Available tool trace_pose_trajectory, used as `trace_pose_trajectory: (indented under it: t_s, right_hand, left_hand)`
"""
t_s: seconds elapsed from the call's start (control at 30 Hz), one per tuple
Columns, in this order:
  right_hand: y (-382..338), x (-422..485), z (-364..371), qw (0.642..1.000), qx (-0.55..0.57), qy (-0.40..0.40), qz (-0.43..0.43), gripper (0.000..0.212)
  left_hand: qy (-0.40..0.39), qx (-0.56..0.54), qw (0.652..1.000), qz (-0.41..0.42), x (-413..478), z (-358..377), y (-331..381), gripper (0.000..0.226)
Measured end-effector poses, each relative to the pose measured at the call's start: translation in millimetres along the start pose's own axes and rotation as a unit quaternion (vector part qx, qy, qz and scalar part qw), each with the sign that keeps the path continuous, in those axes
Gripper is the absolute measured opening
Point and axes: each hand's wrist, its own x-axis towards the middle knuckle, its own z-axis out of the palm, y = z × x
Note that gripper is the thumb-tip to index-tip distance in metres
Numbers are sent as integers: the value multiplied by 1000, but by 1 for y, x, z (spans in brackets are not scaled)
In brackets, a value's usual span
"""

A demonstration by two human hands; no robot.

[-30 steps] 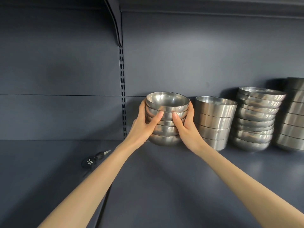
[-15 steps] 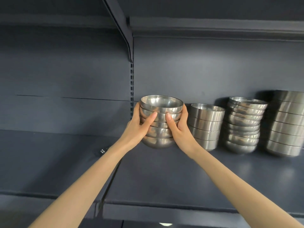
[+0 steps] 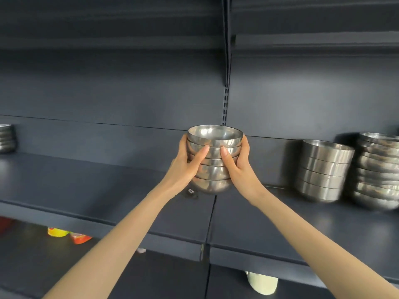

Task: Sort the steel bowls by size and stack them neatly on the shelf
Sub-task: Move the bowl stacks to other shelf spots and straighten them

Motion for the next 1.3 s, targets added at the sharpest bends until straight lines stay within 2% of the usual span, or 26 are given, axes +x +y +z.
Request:
trace_pose_trajectory:
  t_s: [0.1,0.17,0.23,0.53,0.7,0.97,1.1,1.3]
  right_hand:
    - [4,10,55,1000,13,-15,3,59]
    - [7,17,95,1000,22,-17,-3,43]
    - [9,25,135,999,36,-18,0,37]
    - [24,54,274,998,66,-15,4,60]
    - [35,78,336,998,61,-33,6,68]
    - [60,128,432,991,107,-78,-6,58]
    - [83,156,483,987,134,-90,2,44]
    - [114,205,545,987,132,-88,9,47]
  left_hand:
    - [-2,14,1000,-5,-5,-56,-14,76]
    - [-3,22,1000,-5,-6,-96,-24,68]
    - [-8,27,1000,-5,-6,-135,-33,70]
    - [-6,33,999,-16,-9,-272,-70,77]
    - [25,39,999,-22,-11,-332,-89,76]
    - [81,62,994,-26,3,-429,-127,79]
    - [92,77,992,-26,20,-478,-155,77]
    - [111,76,990,-34,55,-539,-195,78]
